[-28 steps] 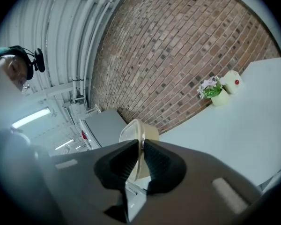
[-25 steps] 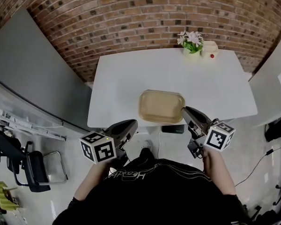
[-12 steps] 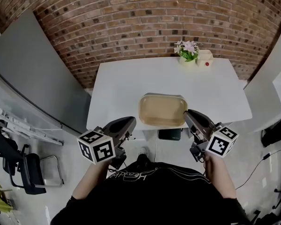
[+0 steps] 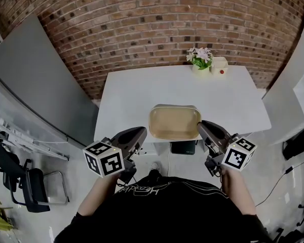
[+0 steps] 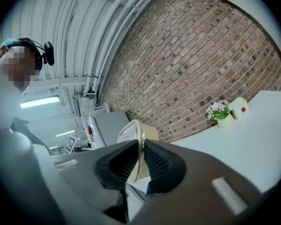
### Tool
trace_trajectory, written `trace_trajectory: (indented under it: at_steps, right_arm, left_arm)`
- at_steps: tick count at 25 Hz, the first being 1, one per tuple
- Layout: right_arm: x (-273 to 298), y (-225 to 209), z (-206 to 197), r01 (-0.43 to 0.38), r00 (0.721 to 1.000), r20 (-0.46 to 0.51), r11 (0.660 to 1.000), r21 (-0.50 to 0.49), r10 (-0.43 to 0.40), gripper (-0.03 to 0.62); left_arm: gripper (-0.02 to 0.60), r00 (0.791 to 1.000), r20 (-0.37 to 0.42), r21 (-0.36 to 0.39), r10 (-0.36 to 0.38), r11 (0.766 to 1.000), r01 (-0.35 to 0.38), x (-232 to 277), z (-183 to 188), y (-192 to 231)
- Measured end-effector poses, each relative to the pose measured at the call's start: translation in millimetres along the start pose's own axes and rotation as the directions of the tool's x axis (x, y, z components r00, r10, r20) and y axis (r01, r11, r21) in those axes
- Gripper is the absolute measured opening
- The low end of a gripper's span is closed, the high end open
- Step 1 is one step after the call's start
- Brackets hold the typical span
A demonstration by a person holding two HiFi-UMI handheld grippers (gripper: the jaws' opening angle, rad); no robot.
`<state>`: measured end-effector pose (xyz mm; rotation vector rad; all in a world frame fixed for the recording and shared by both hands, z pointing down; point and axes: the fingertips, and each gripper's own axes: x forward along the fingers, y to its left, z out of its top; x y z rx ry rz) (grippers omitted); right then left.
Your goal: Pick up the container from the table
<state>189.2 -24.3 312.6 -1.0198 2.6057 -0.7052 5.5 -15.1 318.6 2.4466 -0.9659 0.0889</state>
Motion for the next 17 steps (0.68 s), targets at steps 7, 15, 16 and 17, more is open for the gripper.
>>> trace_trajectory:
  at_steps: [7,15,16,17]
  right_arm:
    - [2.4,4.4,0.3,-0.009,1.0,0.009,1.0,-0.008,0.009,0.043]
    - [1.9,6.0,-0.4,-0.007,1.0,0.011,1.0,-0.014,0.007,0.043]
    - [1.3,5.7,-0.6,-0.004,1.0,0.012,1.0,-0.013,0.004,0.043]
    - [0.6,5.3,-0.9,-0.002,1.0,0.012,1.0,-0.012,0.002,0.043]
  left_arm:
    - [0.003,1.0,0.002,0.013,0.0,1.0,0.0,-2.5,1.6,-0.5]
    - [0.003,1.0,0.01,0.015,0.007,1.0,-0.008,-5.9,2.4,0.5]
    - [0.003,1.0,0.01,0.014,0.009,1.0,-0.009,-6.0,2.8,1.0]
    - [0.003,1.0,0.011,0.013,0.01,1.0,-0.01,-6.1,3.1,1.5]
